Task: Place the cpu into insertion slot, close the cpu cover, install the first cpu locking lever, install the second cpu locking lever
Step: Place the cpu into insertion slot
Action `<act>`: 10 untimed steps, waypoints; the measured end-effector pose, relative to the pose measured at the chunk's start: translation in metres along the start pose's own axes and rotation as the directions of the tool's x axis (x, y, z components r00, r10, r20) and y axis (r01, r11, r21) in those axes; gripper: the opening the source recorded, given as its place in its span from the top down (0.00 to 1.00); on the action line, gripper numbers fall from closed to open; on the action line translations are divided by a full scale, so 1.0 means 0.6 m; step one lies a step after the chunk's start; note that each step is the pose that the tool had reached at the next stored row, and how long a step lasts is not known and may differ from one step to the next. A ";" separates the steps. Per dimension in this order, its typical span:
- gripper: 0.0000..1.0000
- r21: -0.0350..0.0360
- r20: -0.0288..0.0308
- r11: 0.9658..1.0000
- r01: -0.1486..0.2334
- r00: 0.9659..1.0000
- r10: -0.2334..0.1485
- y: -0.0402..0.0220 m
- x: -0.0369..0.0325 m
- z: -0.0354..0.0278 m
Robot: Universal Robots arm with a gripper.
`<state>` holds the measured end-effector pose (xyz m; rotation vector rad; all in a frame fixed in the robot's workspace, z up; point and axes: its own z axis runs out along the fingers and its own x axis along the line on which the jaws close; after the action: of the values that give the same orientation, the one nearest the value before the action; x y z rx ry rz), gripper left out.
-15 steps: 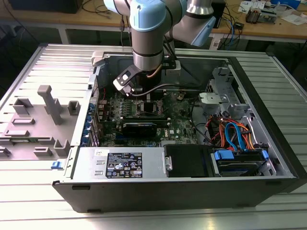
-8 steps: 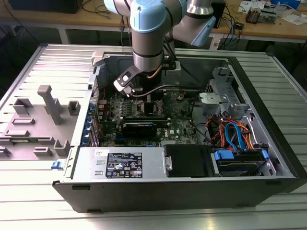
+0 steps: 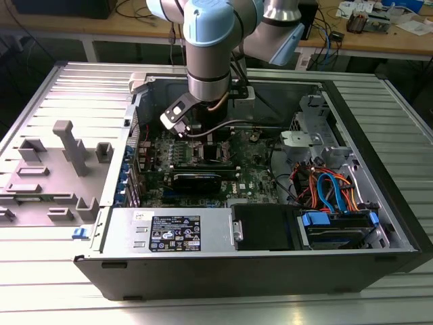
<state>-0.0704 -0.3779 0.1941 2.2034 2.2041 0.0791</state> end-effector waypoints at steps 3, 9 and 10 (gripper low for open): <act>0.39 0.000 -0.001 1.000 0.000 1.000 0.000 0.000 0.000 -0.003; 0.39 0.003 0.000 1.000 0.000 1.000 0.000 0.001 0.000 -0.014; 0.39 0.003 0.000 1.000 0.000 1.000 0.000 0.001 0.000 -0.015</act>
<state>-0.0704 -0.3779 0.2032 2.2051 2.2057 0.0755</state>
